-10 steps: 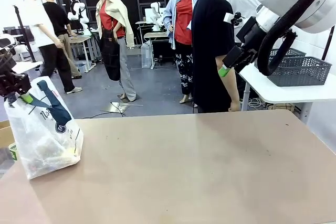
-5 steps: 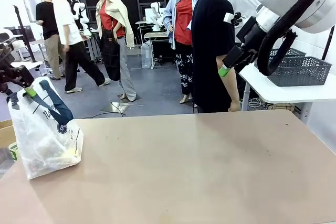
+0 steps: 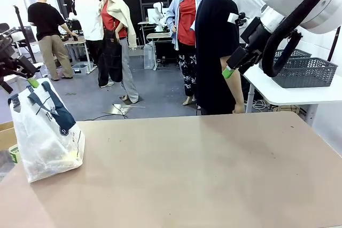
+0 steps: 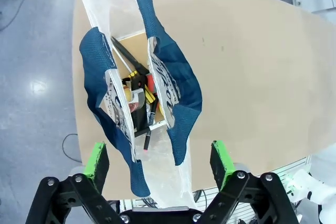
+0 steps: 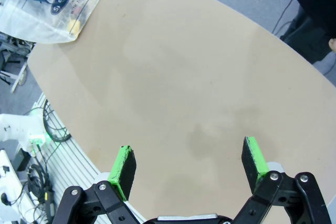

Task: Transfer purchased items from the store into the shopping bag.
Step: Move the Reusable shopping bag to the right side of the table.

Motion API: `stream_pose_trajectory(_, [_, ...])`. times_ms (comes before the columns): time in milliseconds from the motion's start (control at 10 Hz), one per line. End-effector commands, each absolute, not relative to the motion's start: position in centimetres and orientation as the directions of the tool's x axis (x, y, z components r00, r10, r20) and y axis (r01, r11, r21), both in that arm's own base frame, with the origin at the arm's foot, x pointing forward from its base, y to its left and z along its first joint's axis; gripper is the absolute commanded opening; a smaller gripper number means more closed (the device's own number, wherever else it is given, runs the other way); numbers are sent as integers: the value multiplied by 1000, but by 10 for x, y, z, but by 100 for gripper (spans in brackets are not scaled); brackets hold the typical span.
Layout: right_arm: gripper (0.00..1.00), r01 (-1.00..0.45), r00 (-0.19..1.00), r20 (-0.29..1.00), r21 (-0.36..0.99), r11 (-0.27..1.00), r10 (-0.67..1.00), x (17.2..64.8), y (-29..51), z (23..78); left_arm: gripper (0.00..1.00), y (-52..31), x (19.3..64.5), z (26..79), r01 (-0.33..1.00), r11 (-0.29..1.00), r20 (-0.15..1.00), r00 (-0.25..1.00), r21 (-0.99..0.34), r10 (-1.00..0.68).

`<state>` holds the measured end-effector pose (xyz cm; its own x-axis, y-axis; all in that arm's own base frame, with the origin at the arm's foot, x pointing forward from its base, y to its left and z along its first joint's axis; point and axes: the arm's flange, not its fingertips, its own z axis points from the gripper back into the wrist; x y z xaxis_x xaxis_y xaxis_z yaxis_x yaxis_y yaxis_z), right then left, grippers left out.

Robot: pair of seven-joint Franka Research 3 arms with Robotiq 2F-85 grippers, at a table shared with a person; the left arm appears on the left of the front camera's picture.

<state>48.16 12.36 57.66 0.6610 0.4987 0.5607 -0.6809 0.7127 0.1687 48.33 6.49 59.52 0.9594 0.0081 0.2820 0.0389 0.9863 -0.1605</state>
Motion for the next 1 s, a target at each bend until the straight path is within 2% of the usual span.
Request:
stream_pose_trajectory(0, [100,-696,650,557,162,700,517,482,122,576,100,60,482,598,29,988,266,964,-152,13])
stream_pose_trajectory(200, [100,-696,650,557,162,700,517,482,122,576,100,61,480,599,28,987,274,962,-157,16])
stream_pose_trajectory(300, [100,-696,650,557,162,700,517,482,122,576,100,62,478,603,14,989,317,948,-144,33])
stream_pose_trajectory(400, [100,-696,650,557,162,700,517,482,122,576,100,64,483,596,42,986,281,960,-160,5])
stream_pose_trajectory(900, [100,-696,650,557,162,700,517,482,122,576,100,64,483,596,42,986,281,960,-160,5])
